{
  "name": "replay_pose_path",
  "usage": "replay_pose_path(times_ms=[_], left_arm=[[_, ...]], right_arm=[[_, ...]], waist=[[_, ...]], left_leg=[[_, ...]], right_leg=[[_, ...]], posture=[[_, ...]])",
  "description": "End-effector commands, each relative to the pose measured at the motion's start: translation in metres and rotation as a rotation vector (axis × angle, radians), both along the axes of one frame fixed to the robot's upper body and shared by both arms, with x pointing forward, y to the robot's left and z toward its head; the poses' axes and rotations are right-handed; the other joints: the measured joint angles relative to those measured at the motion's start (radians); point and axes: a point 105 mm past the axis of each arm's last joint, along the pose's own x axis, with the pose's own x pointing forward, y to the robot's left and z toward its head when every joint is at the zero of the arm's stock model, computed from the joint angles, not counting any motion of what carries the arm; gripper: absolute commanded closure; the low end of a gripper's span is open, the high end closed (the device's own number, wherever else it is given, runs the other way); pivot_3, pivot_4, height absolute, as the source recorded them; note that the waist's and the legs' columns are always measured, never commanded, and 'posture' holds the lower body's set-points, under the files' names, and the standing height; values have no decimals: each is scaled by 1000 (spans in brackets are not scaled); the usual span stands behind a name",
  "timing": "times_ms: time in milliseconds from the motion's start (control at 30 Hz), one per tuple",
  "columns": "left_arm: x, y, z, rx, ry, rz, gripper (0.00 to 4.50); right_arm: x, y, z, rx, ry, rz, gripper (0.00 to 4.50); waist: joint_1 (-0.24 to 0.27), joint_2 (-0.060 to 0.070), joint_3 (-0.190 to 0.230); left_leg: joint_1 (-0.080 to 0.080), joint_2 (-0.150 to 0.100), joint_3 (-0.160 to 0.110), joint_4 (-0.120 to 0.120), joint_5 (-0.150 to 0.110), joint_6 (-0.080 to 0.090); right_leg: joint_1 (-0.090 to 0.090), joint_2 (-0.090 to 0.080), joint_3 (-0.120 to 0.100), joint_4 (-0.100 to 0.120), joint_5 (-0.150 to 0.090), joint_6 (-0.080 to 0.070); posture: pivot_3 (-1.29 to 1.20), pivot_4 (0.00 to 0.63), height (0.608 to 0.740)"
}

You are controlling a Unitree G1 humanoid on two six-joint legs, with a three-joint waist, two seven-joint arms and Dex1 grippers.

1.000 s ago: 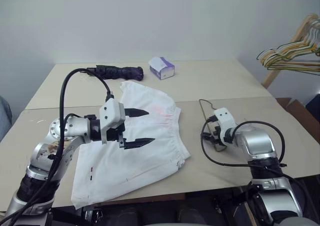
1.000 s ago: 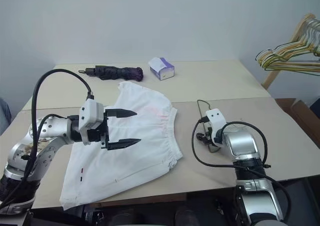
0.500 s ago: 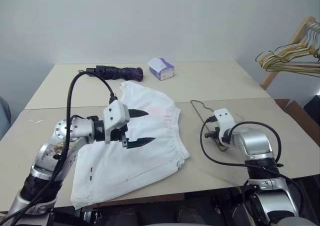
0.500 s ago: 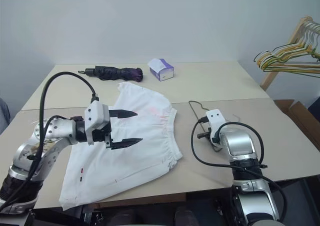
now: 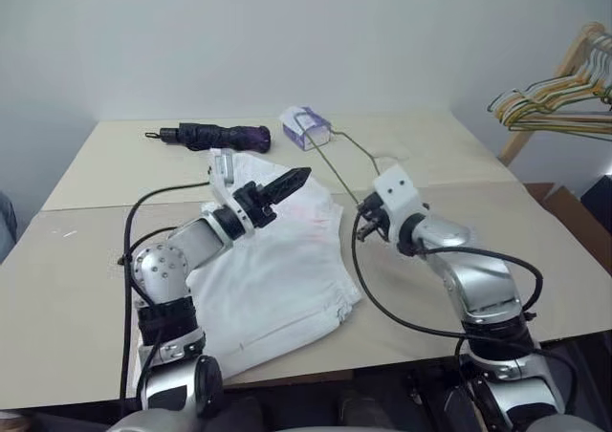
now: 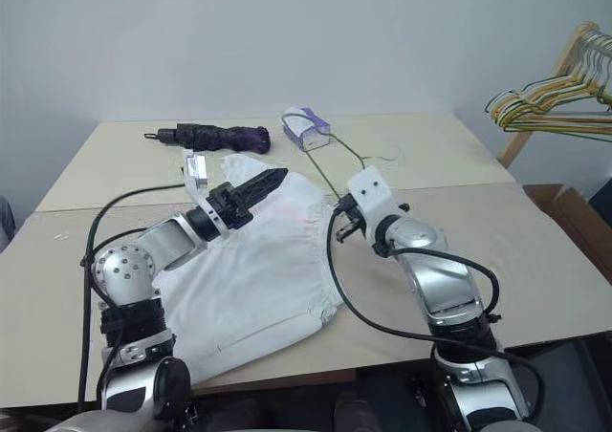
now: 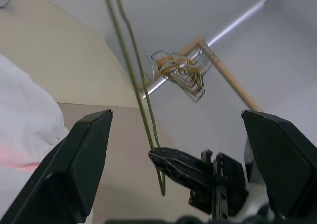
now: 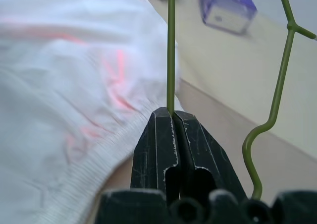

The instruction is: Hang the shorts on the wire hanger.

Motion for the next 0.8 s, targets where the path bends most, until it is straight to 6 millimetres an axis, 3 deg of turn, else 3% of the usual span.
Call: replay_pose_path(times_ms=[33, 267, 367, 733, 800], left_arm=[[-2, 0, 14, -76, -29, 0, 0], [-1, -4, 15, -50, -22, 5, 0], [2, -2, 14, -50, -12, 28, 555], [8, -3, 8, 13, -17, 49, 4227], [9, -3, 6, 28, -18, 53, 4467]], right_arm=[[-13, 17, 18, 0, -144, 113, 4485], [-26, 26, 14, -5, -192, 230, 4485], [-25, 25, 11, -9, -182, 228, 4500], [-32, 27, 6, -46, -186, 274, 4500], [-32, 26, 5, -61, -193, 274, 4500]], waist=[[4, 0, 0], [19, 0, 0], [19, 0, 0], [19, 0, 0], [19, 0, 0]], left_leg=[[0, -1, 0, 0, 0, 0], [1, -1, 0, 0, 1, -1], [1, -1, 1, 0, 1, -1], [1, 0, 1, 0, 1, -1], [1, 0, 1, 0, 1, -1]], right_leg=[[0, 0, 0, 0, 0, 0], [1, 1, 0, -1, 1, -1], [1, 1, 0, -2, 1, -1], [2, 2, 0, -3, 1, -2], [2, 2, 0, -3, 1, -2]], posture=[[-16, 0, 740], [-10, 0, 740], [-9, 0, 740], [-21, 0, 740], [-22, 0, 740]])
